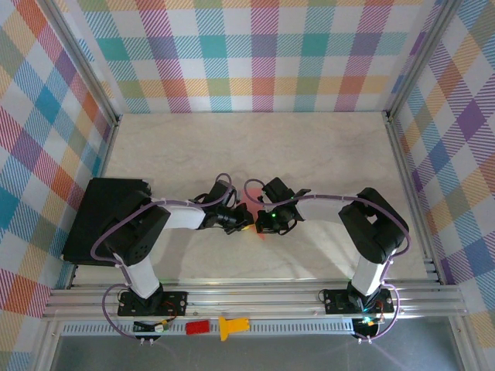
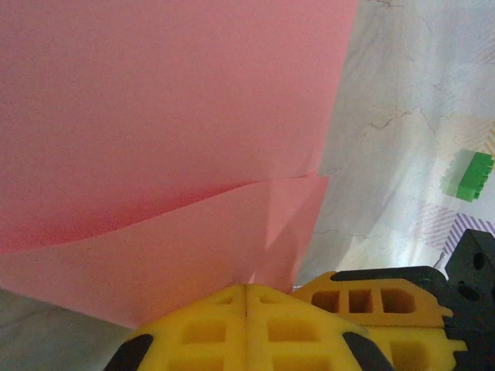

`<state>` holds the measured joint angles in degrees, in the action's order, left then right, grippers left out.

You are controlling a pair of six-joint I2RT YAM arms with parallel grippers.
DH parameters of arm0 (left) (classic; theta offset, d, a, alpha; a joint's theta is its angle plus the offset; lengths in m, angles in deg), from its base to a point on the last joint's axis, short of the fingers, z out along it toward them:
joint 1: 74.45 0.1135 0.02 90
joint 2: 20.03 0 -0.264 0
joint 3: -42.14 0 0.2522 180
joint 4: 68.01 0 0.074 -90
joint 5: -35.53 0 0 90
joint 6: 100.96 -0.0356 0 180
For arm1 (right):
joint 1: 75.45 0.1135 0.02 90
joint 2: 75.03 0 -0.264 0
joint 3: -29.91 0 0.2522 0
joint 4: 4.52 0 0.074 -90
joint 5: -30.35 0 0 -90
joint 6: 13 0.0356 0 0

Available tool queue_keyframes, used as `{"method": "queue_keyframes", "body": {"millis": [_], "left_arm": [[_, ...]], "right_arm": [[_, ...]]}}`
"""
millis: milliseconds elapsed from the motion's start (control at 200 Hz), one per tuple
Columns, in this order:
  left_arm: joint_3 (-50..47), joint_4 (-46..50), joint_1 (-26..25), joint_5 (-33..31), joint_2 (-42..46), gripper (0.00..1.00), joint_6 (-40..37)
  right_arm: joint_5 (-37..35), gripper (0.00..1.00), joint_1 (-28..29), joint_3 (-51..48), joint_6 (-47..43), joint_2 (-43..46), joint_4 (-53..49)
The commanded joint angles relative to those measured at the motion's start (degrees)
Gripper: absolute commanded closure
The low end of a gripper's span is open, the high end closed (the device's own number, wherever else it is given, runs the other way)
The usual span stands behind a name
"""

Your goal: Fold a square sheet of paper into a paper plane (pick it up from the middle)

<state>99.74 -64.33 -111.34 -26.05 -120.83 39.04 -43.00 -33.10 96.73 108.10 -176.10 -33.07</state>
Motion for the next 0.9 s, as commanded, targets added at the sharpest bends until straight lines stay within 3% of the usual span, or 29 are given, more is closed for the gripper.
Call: {"method": "queue_keyframes", "body": {"millis": [0, 215, 550, 900], "left_arm": [[1.32, 4.05, -0.55, -2.88, -1.64, 0.98, -1.69], [-0.15, 5.25, 2.29, -5.81, -1.95, 0.98, -2.83], [2.27, 8.75, 12.67, -4.20, -2.74, 0.91, -7.16], [7.29, 15.73, 16.49, -4.19, 1.72, 0.87, -11.46]], "right_arm": [[-2.49, 0.99, 0.02, -0.76, 0.56, -2.68, -5.08], [-4.19, 1.00, 0.04, -2.10, -0.14, -3.29, -6.89], [-7.33, 1.00, -0.34, -4.08, -2.58, -3.25, -8.46], [-1.17, 0.98, -0.31, -1.83, -2.22, -0.43, -2.82]]}}
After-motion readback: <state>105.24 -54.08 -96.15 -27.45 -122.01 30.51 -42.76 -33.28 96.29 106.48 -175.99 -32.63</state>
